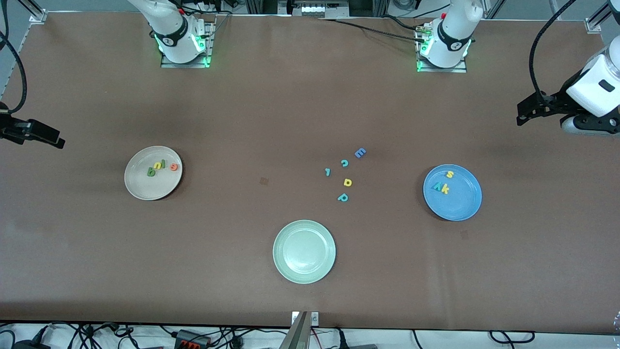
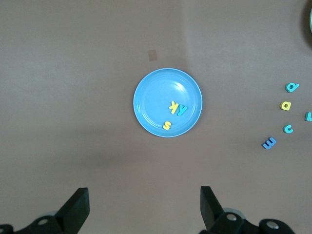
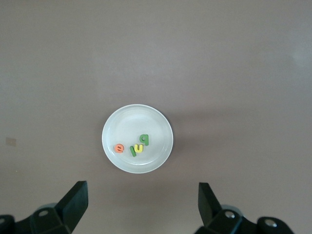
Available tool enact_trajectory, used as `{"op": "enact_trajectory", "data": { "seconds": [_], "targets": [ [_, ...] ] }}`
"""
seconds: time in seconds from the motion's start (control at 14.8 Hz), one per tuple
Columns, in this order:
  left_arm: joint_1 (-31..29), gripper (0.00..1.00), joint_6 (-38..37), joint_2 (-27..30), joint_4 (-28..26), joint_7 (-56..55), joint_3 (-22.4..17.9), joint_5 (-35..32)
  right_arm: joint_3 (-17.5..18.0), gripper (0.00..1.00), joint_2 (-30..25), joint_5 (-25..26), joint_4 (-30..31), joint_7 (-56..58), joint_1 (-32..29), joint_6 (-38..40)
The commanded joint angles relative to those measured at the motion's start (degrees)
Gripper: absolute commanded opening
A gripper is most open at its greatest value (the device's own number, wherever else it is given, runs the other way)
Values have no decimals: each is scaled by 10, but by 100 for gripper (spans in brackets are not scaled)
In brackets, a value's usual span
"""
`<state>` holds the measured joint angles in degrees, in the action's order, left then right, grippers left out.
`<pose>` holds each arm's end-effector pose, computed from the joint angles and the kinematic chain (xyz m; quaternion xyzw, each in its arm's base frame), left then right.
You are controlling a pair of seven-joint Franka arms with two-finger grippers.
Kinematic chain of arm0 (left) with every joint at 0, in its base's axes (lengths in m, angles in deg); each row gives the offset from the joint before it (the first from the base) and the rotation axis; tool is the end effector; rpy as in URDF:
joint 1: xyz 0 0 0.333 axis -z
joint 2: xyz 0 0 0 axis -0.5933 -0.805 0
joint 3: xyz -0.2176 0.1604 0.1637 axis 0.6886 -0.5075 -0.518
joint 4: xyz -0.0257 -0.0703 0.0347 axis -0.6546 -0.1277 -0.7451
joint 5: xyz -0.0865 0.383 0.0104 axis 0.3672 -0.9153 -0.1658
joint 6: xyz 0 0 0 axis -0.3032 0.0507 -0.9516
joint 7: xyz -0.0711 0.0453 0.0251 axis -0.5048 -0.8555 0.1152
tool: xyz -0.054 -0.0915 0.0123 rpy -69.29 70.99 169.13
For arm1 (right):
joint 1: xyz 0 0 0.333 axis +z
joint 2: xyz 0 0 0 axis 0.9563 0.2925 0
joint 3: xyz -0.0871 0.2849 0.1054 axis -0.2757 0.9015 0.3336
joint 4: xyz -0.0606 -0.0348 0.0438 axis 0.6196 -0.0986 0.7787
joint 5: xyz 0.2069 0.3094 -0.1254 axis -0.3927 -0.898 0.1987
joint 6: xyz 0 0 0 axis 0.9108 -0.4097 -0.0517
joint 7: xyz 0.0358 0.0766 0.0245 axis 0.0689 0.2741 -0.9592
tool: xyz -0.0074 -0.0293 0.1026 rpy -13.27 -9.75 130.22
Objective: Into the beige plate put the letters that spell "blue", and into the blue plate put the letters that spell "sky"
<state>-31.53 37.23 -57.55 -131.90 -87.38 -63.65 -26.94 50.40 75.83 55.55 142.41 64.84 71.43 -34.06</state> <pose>0.5481 -0.0145 0.5954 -0.9994 0.0287 0.0192 0.0102 0.5853 -0.0680 0.5662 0.9987 -0.0499 -0.0063 0.0031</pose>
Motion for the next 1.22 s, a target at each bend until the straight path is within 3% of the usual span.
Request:
{"op": "enact_trajectory", "data": {
  "seconds": [0.0,1.15],
  "targets": [
    [0,100,-8,4,5,10,-3,7,10,100,-50,13,53,4,-5,-18],
    [0,100,-7,4,5,10,-3,7,11,100,-62,24,48,12,2,12]
  ]
}}
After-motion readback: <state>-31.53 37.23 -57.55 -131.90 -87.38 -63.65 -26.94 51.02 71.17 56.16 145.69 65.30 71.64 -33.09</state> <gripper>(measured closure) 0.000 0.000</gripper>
